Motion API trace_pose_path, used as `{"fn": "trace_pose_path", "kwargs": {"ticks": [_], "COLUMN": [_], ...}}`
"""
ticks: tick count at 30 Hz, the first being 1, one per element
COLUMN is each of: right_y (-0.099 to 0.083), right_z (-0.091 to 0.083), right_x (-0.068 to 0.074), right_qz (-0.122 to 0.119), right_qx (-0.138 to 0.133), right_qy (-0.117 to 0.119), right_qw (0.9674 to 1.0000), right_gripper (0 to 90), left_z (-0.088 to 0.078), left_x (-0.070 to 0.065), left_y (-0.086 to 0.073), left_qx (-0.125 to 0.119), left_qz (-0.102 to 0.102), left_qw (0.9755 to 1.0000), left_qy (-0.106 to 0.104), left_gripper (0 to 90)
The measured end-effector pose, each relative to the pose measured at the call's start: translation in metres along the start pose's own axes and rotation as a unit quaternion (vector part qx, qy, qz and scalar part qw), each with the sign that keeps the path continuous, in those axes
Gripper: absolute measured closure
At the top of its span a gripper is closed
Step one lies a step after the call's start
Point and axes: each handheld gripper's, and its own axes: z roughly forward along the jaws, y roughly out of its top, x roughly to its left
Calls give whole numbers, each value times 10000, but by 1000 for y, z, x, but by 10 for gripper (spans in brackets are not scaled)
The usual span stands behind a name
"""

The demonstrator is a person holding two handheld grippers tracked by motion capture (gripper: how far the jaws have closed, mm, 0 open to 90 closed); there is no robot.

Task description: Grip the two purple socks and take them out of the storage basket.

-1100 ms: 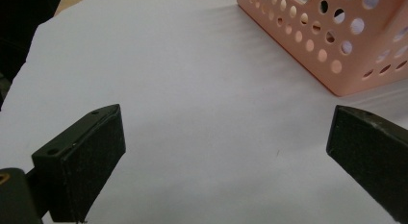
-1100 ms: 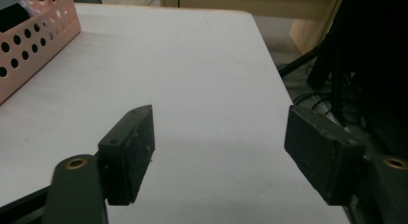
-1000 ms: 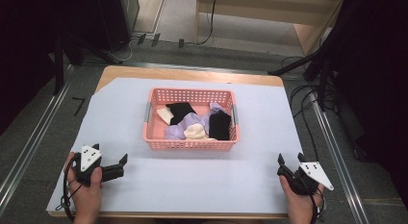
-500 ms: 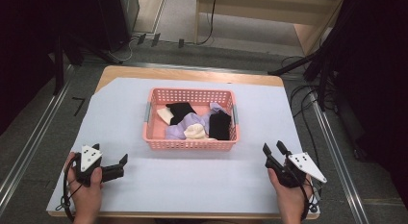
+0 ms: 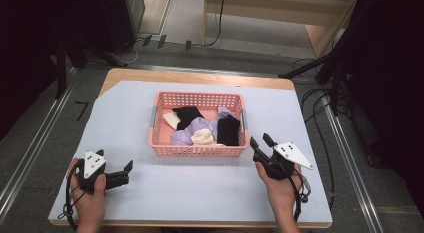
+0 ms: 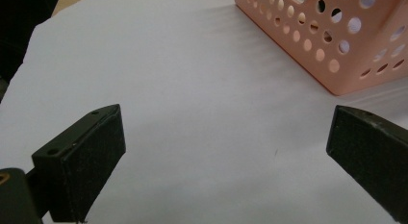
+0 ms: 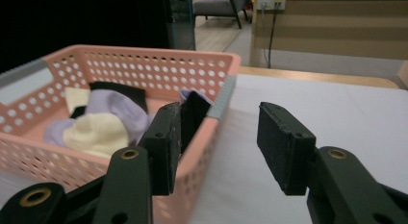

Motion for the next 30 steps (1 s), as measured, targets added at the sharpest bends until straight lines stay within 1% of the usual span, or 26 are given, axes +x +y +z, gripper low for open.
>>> {"fn": "trace_pose_path", "kwargs": {"ticks": [1,2,3,5,6,7,8,10,12,15,16,17,23,25,26,27,30], "right_y": [0,4,6,8,11,11,14,16,17,21,21,23,30,32,32,33,34], "right_z": [0,4,7,9,13,13,18,24,27,38,38,45,65,72,72,78,89], "right_x": [0,5,8,11,17,17,22,27,30,42,42,47,64,70,70,75,82], "right_qz": [0,-46,-72,-92,-105,-105,-140,-169,-195,-220,-220,-261,-344,-322,-322,-335,-381], "right_qx": [0,-37,-22,-23,12,12,-2,39,55,185,185,237,390,468,468,557,649], "right_qy": [0,55,47,84,138,138,183,210,250,409,409,461,599,651,651,674,726], "right_qw": [10000,10000,10000,9999,9998,9998,9997,9996,9995,9987,9987,9983,9968,9963,9963,9956,9945], "right_gripper": [514,517,517,518,519,519,514,510,509,508,508,508,510,512,512,516,524], "left_z": [0,0,0,0,0,0,0,0,1,1,1,1,1,1,1,1,1], "left_x": [0,0,0,0,0,0,0,0,0,0,0,0,0,0,0,0,1], "left_y": [0,0,0,0,0,0,0,0,0,0,0,0,0,0,0,0,0], "left_qx": [0,10,-12,8,-9,18,9,-7,-9,-4,-4,-6,9,11,11,17,13], "left_qz": [0,0,-10,-5,-11,-8,-6,-5,-5,-13,-14,-24,-35,-44,-44,-29,-40], "left_qw": [10000,10000,10000,10000,10000,10000,10000,10000,10000,10000,10000,10000,10000,10000,10000,10000,10000], "left_qy": [0,-2,0,6,4,2,3,-2,-2,-9,-15,-13,-20,-23,-23,-32,-33], "left_gripper": [6,6,6,6,6,6,6,6,6,6,6,6,6,6,6,6,6]}}
